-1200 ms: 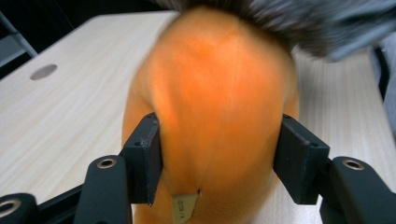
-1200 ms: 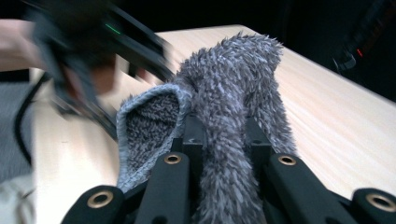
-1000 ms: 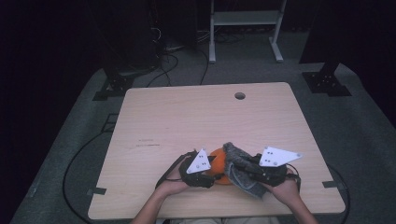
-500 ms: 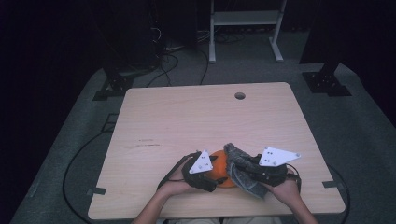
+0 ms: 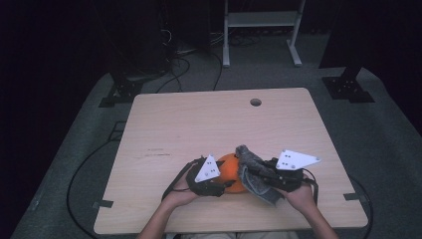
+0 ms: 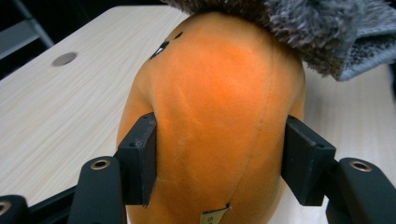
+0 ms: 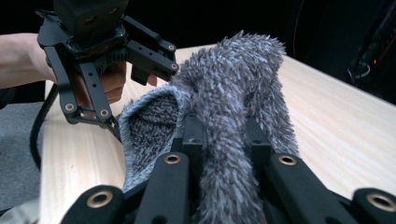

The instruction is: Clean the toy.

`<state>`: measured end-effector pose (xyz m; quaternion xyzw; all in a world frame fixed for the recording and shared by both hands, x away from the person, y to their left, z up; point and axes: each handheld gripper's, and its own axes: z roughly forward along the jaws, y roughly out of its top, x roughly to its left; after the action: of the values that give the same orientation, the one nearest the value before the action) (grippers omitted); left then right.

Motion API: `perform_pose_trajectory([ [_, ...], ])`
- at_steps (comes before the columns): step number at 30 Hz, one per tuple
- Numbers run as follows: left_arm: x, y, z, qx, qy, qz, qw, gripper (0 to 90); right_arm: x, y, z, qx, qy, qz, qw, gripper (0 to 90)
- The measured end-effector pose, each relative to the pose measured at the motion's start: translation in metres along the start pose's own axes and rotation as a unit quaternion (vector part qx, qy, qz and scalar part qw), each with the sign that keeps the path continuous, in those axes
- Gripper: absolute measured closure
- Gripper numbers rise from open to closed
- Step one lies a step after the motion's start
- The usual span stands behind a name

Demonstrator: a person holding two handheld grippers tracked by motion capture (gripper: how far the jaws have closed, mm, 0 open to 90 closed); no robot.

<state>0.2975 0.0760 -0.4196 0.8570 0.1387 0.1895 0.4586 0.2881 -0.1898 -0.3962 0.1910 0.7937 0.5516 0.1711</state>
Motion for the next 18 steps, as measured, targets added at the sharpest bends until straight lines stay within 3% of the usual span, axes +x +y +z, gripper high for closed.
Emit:
perform_pose_trajectory([
  [2,0.000,-0.007,0.007,0.021,-0.001,-0.001,0.9998,37.3,-0.001,0.001,0.012,0.010,0.007,0.000,0.9999,75.2],
  [4,-0.002,-0.011,0.010,0.016,-0.007,-0.012,0.9998,37.7,-0.006,-0.003,0.023,0.029,0.005,0.002,0.9996,75.3],
  [7,-0.003,-0.010,0.011,0.012,-0.017,-0.012,0.9997,37.3,-0.023,-0.014,0.020,0.024,-0.004,0.049,0.9985,75.2],
  [10,0.003,-0.007,0.009,0.003,-0.058,-0.029,0.9979,26.7,-0.025,-0.020,0.013,0.038,0.003,0.043,0.9983,75.2],
  [11,0.008,-0.007,0.006,-0.024,-0.077,-0.058,0.9951,22.5,-0.023,-0.022,0.011,0.042,0.012,0.042,0.9982,75.2],
  [12,0.011,-0.007,0.003,-0.038,-0.079,-0.071,0.9936,21.1,-0.021,-0.025,0.010,0.053,0.020,0.030,0.9979,75.2],
  [14,0.016,-0.008,0.000,-0.051,-0.066,-0.080,0.9933,20.8,-0.018,-0.031,0.006,0.056,0.030,0.027,0.9976,75.2],
  [16,0.017,-0.011,0.006,-0.039,-0.050,-0.092,0.9938,24.3,-0.018,-0.035,0.001,0.062,0.027,0.028,0.9973,75.2],
  [17,0.016,-0.013,0.011,-0.026,-0.054,-0.098,0.9934,24.5,-0.019,-0.035,-0.002,0.065,0.026,0.027,0.9972,75.2],
  [18,0.013,-0.015,0.016,-0.015,-0.055,-0.091,0.9942,25.9,-0.017,-0.034,-0.004,0.066,0.026,0.025,0.9971,75.1],
])
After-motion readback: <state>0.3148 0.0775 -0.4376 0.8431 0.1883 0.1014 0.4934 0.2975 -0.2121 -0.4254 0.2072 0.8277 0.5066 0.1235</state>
